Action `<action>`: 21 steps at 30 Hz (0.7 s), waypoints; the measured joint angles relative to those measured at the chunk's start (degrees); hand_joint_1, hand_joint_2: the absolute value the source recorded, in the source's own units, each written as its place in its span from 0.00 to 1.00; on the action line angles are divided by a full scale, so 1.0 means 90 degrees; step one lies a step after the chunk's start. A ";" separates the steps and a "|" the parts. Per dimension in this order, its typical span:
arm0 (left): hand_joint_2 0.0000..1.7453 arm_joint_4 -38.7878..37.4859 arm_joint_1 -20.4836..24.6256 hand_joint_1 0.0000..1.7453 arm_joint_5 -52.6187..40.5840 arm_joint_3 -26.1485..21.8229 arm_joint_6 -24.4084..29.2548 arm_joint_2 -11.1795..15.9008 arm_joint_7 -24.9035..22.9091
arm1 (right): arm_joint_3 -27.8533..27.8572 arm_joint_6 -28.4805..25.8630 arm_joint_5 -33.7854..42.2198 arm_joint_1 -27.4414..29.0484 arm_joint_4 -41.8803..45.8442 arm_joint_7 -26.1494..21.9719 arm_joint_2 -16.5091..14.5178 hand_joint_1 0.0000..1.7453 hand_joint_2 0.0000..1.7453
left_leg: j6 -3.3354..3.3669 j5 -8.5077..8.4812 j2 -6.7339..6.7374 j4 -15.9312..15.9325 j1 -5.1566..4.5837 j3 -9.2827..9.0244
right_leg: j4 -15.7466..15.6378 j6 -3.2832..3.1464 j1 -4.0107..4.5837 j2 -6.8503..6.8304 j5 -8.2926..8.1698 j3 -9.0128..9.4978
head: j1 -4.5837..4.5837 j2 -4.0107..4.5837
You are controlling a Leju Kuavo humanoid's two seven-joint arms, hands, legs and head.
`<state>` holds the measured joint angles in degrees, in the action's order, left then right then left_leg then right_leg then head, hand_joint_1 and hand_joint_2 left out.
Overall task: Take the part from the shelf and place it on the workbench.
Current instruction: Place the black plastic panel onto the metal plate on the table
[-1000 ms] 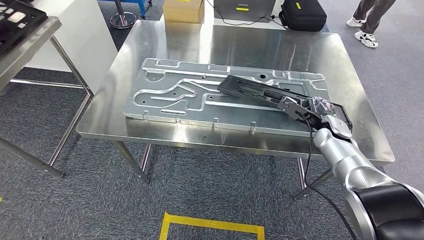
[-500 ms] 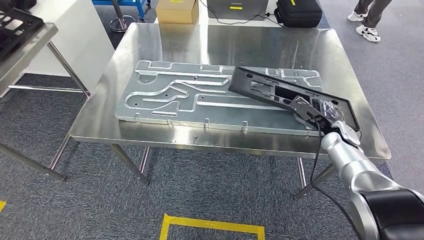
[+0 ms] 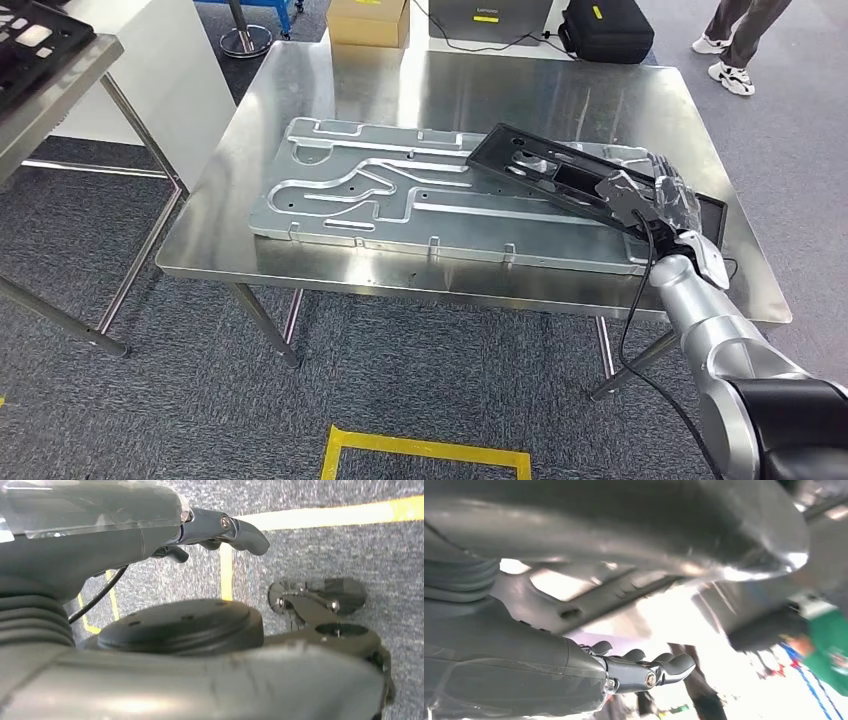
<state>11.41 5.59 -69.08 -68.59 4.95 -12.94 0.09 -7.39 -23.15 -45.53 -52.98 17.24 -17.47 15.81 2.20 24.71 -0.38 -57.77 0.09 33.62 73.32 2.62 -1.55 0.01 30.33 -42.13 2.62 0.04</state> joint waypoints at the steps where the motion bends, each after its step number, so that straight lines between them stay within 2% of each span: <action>1: 0.00 -0.0001 0.0003 0.00 -0.0002 0.0000 -0.0030 -0.0012 -0.0006 | -0.0001 -0.0052 -0.0115 -0.0089 0.0039 -0.0035 -0.0019 0.00 0.00 | -0.0015 0.0018 -0.0002 -0.0028 0.0002 0.0000 | -0.0383 -0.0002 -0.0010 -0.0001 -0.0235 0.0184 | 0.0000 0.0000; 3: 0.00 -0.0003 0.0014 0.00 -0.0005 0.0000 -0.0076 -0.0033 -0.0026 | -0.0008 -0.0150 -0.0369 -0.0302 0.0098 -0.0008 -0.0051 0.00 0.00 | -0.0065 0.0066 -0.0010 -0.0102 -0.0015 0.0021 | -0.1177 -0.0029 -0.0009 0.0004 -0.0535 0.0575 | 0.0001 0.0001; 4: 0.00 -0.0005 0.0019 0.00 -0.0002 0.0000 -0.0092 -0.0040 -0.0036 | -0.0029 -0.0178 -0.0504 -0.0395 0.0116 0.0041 -0.0063 0.00 0.00 | -0.0093 0.0082 -0.0015 -0.0131 -0.0028 0.0037 | -0.1413 -0.0054 0.0003 0.0007 -0.0586 0.0682 | 0.0003 0.0001; 6: 0.00 -0.0010 0.0021 0.00 0.0003 -0.0001 -0.0117 -0.0049 -0.0060 | -0.0124 -0.0217 -0.0819 -0.0519 0.0131 0.0157 -0.0077 0.00 0.00 | -0.0143 0.0086 -0.0024 -0.0144 -0.0045 0.0060 | -0.1510 -0.0123 0.0028 0.0011 -0.0571 0.0704 | 0.0005 0.0000; 8: 0.00 -0.0012 0.0016 0.00 0.0011 -0.0005 -0.0124 -0.0054 -0.0083 | -0.0265 -0.0249 -0.1073 -0.0619 0.0152 0.0201 -0.0087 0.00 0.00 | -0.0200 0.0138 -0.0018 -0.0189 -0.0042 0.0089 | -0.1525 -0.0197 0.0007 0.0006 -0.0586 0.0705 | 0.0005 0.0000; 10: 0.00 -0.0015 0.0019 0.00 0.0025 -0.0018 -0.0125 -0.0056 -0.0101 | -0.0366 -0.0277 -0.1118 -0.0750 0.0200 0.0136 -0.0108 0.00 0.00 | -0.0273 0.0415 -0.0005 -0.0634 -0.0028 0.0285 | -0.1548 -0.0263 -0.0014 0.0002 -0.0600 0.0713 | 0.0012 0.0000; 12: 0.00 -0.0017 0.0018 0.00 0.0033 -0.0034 -0.0125 -0.0058 -0.0108 | -0.0389 -0.0294 -0.0891 -0.0877 0.0258 -0.0113 -0.0138 0.00 0.00 | -0.0323 0.0804 0.0002 -0.1480 -0.0006 0.0679 | -0.1546 -0.0294 0.0002 0.0000 -0.0595 0.0714 | 0.0015 0.0000; 13: 0.00 -0.0017 0.0014 0.00 0.0041 -0.0041 -0.0125 -0.0058 -0.0109 | -0.0370 -0.0285 -0.0651 -0.0920 0.0303 -0.0340 -0.0158 0.00 0.00 | -0.0332 0.0908 0.0003 -0.1830 0.0002 0.0856 | -0.1543 -0.0299 0.0014 -0.0001 -0.0592 0.0715 | 0.0014 0.0000; 14: 0.00 -0.0017 0.0008 0.00 0.0053 -0.0050 -0.0125 -0.0058 -0.0112 | -0.0327 -0.0250 -0.0317 -0.0945 0.0385 -0.0633 -0.0190 0.00 0.00 | -0.0328 0.0888 0.0003 -0.1970 0.0004 0.0941 | -0.1540 -0.0304 0.0025 0.0000 -0.0589 0.0720 | 0.0013 0.0000; 15: 0.00 -0.0017 0.0005 0.00 0.0073 -0.0064 -0.0125 -0.0058 -0.0117 | -0.0261 -0.0197 0.0060 -0.0955 0.0504 -0.0937 -0.0231 0.00 0.00 | -0.0309 0.0745 0.0004 -0.1856 0.0003 0.0906 | -0.1538 -0.0309 0.0036 0.0003 -0.0585 0.0727 | 0.0014 0.0000; 17: 0.00 -0.0017 0.0011 0.00 0.0132 -0.0095 -0.0120 -0.0058 -0.0124 | -0.0112 -0.0056 0.0829 -0.0927 0.0842 -0.1427 -0.0324 0.00 0.00 | -0.0231 0.0270 0.0003 -0.1037 -0.0010 0.0552 | -0.1538 -0.0309 0.0054 0.0010 -0.0573 0.0753 | 0.0013 0.0000; 18: 0.00 -0.0017 0.0021 0.00 0.0172 -0.0114 -0.0113 -0.0058 -0.0126 | -0.0062 0.0031 0.1219 -0.0869 0.1074 -0.1559 -0.0366 0.00 0.00 | -0.0187 0.0104 0.0005 -0.0610 -0.0025 0.0351 | -0.1537 -0.0299 0.0070 0.0011 -0.0566 0.0760 | 0.0012 0.0000; 19: 0.00 -0.0017 0.0031 0.00 0.0219 -0.0133 -0.0104 -0.0060 -0.0127 | -0.0035 0.0136 0.1642 -0.0755 0.1352 -0.1632 -0.0400 0.00 0.00 | -0.0154 0.0017 0.0004 -0.0317 -0.0040 0.0212 | -0.1543 -0.0280 0.0079 0.0007 -0.0564 0.0764 | 0.0010 0.0000; 21: 0.00 -0.0017 0.0042 0.00 0.0322 -0.0186 -0.0075 -0.0067 -0.0126 | -0.0019 0.0299 0.2552 -0.0332 0.2082 -0.1672 -0.0450 0.00 0.00 | -0.0119 0.0009 -0.0004 -0.0137 -0.0061 0.0119 | -0.1565 -0.0226 0.0091 -0.0006 -0.0576 0.0773 | 0.0006 0.0000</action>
<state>11.26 5.97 -66.19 -70.26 4.28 -13.54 -1.04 -7.57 -20.46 -22.56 -55.97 35.98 -32.52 11.76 1.13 24.78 -0.42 -59.00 -0.47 34.69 59.23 0.59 -0.73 -0.04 25.15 -35.17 2.67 0.04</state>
